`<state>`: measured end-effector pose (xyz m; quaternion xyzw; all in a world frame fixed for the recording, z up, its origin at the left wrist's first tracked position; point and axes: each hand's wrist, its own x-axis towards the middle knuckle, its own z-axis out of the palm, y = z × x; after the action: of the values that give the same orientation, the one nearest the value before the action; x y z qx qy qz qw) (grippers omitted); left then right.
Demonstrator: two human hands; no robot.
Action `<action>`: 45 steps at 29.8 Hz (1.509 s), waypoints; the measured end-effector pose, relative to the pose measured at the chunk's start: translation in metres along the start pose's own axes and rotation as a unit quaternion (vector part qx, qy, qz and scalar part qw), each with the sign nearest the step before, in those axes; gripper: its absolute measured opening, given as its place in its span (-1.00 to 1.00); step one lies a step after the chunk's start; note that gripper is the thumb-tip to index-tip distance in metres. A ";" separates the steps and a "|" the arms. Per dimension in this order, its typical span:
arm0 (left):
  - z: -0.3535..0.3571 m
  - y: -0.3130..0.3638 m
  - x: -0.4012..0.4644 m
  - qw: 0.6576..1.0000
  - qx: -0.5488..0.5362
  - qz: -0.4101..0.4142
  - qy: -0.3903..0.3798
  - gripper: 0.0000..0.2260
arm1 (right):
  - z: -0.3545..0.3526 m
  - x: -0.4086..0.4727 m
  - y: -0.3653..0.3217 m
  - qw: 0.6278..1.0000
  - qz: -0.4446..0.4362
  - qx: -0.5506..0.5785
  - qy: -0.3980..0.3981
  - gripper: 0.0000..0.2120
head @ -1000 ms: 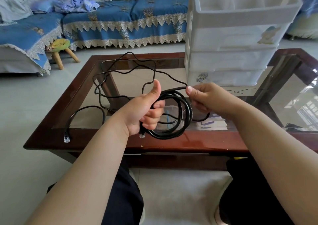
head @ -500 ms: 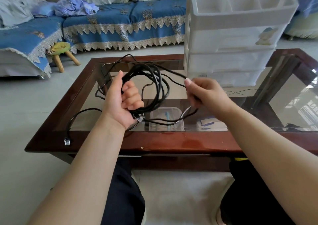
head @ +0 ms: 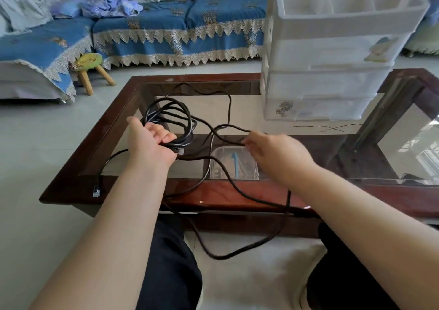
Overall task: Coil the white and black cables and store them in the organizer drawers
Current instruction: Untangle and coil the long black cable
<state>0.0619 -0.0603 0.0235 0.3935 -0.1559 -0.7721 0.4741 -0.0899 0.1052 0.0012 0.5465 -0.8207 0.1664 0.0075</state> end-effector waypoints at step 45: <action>0.010 -0.048 -0.032 0.739 0.606 0.017 -0.294 -0.51 | -0.021 0.025 -0.023 0.983 -0.162 -0.036 0.084 -0.58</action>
<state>0.0332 -0.0100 0.0155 0.3489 -0.7291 -0.5835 0.0785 -0.0826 0.0812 0.0321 0.6557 -0.7234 0.1782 0.1228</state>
